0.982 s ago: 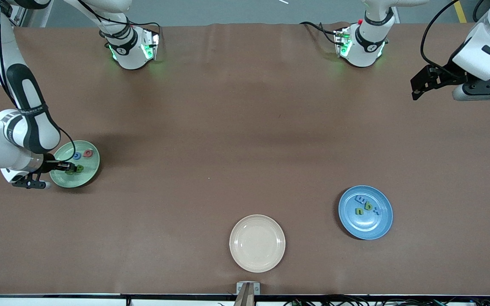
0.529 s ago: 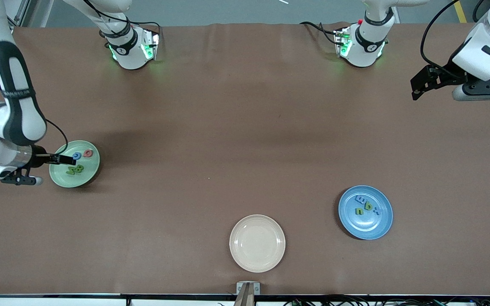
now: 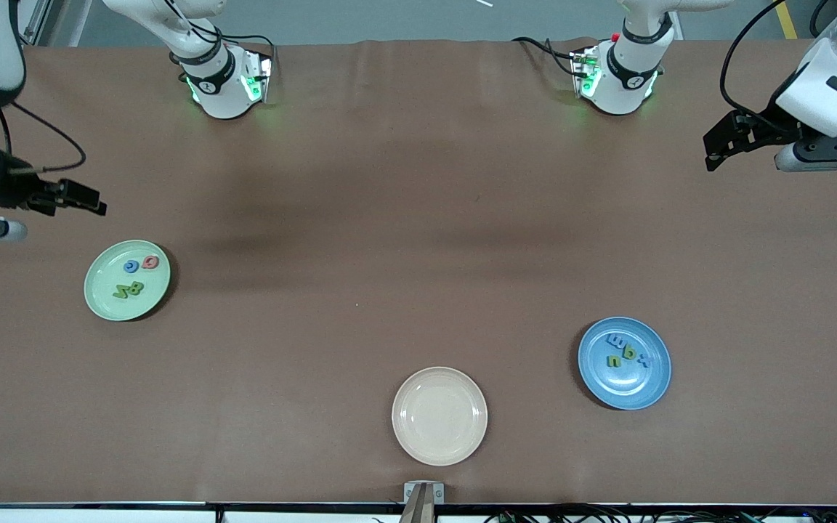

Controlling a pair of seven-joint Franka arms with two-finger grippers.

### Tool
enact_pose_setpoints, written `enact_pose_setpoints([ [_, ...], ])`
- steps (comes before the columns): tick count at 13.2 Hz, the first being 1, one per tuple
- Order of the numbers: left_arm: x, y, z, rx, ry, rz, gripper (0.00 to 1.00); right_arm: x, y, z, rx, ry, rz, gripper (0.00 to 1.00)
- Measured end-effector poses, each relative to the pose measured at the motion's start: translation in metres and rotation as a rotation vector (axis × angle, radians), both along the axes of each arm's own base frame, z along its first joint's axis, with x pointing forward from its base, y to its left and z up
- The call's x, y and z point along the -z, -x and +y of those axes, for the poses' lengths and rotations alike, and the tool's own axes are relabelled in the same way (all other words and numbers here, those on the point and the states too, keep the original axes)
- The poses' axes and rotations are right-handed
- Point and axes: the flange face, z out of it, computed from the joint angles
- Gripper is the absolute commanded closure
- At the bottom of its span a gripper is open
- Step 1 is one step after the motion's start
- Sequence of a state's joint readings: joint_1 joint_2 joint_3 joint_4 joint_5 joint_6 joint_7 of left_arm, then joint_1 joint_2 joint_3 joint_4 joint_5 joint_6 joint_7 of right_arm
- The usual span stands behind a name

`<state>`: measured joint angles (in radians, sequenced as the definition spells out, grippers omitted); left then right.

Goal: Sort upper and lower case letters into plates

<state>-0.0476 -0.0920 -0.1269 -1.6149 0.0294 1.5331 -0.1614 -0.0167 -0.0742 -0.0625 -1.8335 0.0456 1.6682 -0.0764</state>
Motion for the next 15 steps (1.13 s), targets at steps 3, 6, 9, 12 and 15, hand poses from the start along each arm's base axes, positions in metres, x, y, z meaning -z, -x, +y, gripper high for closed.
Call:
enact_pose_setpoints([
  [3,-0.004,0.001,-0.004,0.006,0.001,-0.008,0.00,-0.061,-0.004,0.018,-0.034,0.015,-0.088,0.00],
  [6,-0.002,0.000,-0.007,0.012,0.001,-0.005,0.00,-0.090,-0.007,0.028,-0.051,0.018,-0.146,0.00],
  [9,-0.008,-0.001,-0.009,0.016,0.004,-0.020,0.00,-0.104,-0.009,0.032,-0.052,0.020,-0.178,0.00],
  [12,-0.011,-0.004,-0.009,0.016,0.006,-0.026,0.00,-0.110,-0.011,0.032,-0.027,0.020,-0.190,0.00],
  [15,-0.012,-0.005,-0.008,0.015,0.007,-0.029,0.00,-0.109,-0.014,0.032,-0.024,0.021,-0.190,0.00],
])
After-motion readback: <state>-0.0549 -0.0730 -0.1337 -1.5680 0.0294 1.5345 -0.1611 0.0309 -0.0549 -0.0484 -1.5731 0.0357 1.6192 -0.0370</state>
